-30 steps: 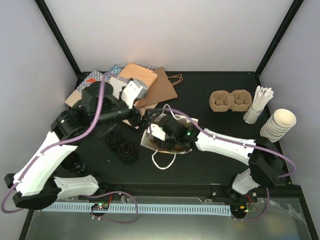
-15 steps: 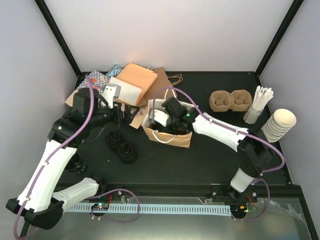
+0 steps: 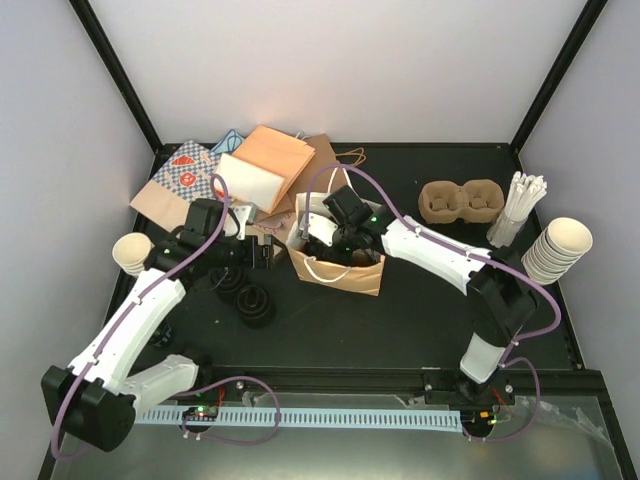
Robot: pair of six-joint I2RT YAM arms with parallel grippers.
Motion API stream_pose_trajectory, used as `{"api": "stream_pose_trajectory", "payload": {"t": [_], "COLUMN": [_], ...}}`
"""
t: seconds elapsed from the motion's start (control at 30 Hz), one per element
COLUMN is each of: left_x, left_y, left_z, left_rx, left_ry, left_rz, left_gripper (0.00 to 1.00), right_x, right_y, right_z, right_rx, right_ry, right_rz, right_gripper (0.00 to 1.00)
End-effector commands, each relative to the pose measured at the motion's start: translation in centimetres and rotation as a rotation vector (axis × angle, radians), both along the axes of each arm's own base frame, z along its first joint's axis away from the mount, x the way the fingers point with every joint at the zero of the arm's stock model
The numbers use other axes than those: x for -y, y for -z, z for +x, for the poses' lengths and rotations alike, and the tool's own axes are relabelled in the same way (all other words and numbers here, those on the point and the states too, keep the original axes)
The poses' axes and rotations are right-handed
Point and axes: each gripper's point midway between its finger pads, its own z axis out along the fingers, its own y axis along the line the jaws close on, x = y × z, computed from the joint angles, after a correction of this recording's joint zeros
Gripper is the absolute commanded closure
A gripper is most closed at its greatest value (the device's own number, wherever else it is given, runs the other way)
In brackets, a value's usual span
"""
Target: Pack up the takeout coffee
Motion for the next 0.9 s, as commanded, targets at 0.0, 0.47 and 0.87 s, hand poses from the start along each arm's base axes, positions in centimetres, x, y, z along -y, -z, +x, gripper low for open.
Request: {"api": "stream_pose_trajectory", "payload": {"t": [0.0, 0.47, 0.87], "left_x": [1.2, 1.8, 2.6], "left_y": [0.7, 4.4, 4.7], "left_z": [0.9, 1.0, 0.9], "left_rx": [-0.018, -0.075, -0.080], "left_ry": [0.031, 0.051, 0.075], "left_rz": [-0.049, -0.053, -0.066], "left_gripper": [0.05, 0.08, 0.09], "right_x": [3.6, 4.0, 5.1], "right_y": [6.5, 9.8, 10.4], "right_z": [-2.7, -3.2, -3.2], "right_rx": [-0.138, -0.105, -0.043], "right_ry": [0.033, 0.040, 0.066], "right_rz": [-0.253, -0.397, -0.431], "right_gripper": [0.42, 0.41, 0.40]}}
